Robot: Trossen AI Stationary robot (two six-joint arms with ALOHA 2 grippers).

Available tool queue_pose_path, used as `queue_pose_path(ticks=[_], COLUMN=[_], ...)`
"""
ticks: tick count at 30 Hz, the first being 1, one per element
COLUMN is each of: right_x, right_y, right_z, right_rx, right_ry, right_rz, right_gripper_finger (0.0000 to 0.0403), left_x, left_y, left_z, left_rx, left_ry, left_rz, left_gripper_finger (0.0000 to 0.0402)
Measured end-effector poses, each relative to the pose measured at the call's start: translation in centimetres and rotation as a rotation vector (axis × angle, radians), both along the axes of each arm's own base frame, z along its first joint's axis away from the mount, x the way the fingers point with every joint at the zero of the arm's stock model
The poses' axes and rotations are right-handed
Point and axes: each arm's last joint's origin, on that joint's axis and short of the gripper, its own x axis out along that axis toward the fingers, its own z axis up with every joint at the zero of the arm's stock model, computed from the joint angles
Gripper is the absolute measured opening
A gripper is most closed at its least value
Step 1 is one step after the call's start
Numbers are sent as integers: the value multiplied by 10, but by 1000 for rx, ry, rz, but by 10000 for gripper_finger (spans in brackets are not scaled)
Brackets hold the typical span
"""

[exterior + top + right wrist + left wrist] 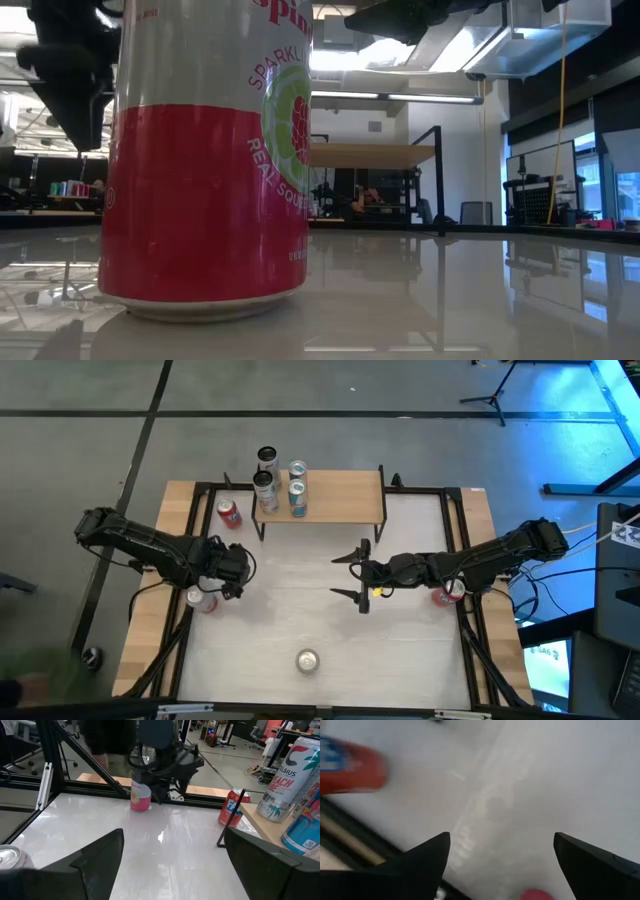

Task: Place canned beverage on shelf
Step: Put the top pink-white soda can on the shelf

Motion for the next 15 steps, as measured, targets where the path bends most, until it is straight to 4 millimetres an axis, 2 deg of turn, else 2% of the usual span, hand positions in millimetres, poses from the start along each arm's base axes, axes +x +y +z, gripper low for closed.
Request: queue_pose_path(ticks=[7, 15], right_x=[0, 0], right_y=[0, 0], right_z=[0, 0], right_rx=[0, 0], right_ry=[0, 0], right_rz=[0, 0], right_gripper_finger=[341, 341], left_x=[-4, -3], left_y=[5, 8], left_z=[-9, -10], left_rx=[54, -13], left_ry=[29, 39], left_rz=[28, 58], left_gripper_finger=[351, 355])
